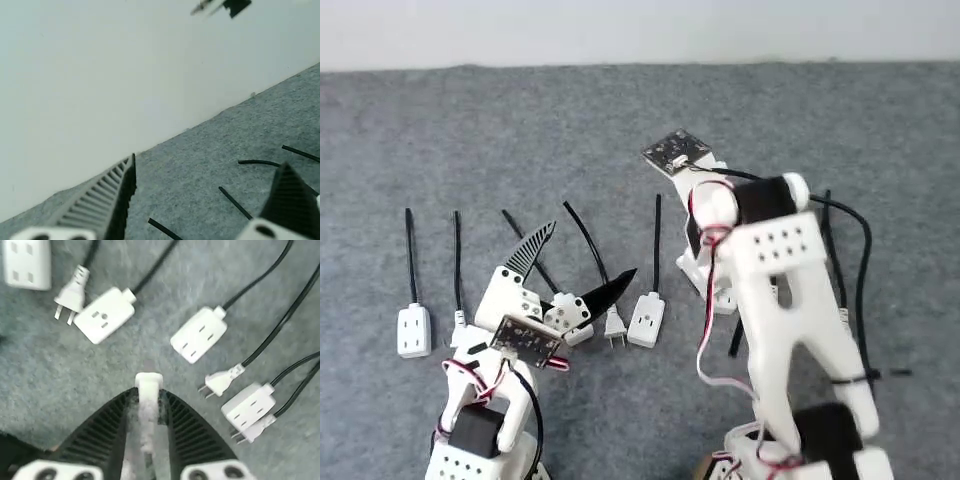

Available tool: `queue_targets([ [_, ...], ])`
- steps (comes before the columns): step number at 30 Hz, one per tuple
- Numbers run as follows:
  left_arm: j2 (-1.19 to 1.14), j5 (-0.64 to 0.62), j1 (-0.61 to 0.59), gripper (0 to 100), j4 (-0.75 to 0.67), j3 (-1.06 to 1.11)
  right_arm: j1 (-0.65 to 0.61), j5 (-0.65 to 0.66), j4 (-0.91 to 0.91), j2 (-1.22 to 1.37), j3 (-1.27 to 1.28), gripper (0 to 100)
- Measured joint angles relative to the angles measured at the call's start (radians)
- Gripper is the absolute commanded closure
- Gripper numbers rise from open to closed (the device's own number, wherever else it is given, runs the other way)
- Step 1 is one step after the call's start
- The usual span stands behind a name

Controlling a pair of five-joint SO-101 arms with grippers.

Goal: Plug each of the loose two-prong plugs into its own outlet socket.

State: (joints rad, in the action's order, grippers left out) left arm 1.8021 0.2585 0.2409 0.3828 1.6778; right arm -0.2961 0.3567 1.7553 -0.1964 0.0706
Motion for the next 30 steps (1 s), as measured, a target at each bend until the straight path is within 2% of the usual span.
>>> queue_targets([
  [3,0.000,0.000,0.000,59,-0.014,0.011,0.021,0.005,0.000,0.054,0.000,99.0],
  [5,0.000,0.000,0.000,59,-0.018,0.012,0.017,0.055,0.000,0.060,0.000,99.0],
  [13,0.000,0.000,0.000,59,-0.020,0.014,0.064,0.399,0.000,0.068,0.000,99.0],
  [19,0.000,0.000,0.000,59,-0.020,0.014,0.172,0.697,0.000,0.068,0.000,99.0],
  [25,0.000,0.008,0.000,59,-0.020,0.014,0.193,1.002,0.000,0.071,0.000,99.0],
  [30,0.000,0.044,0.000,59,-0.020,0.014,0.187,1.053,0.000,0.152,-0.002,99.0],
])
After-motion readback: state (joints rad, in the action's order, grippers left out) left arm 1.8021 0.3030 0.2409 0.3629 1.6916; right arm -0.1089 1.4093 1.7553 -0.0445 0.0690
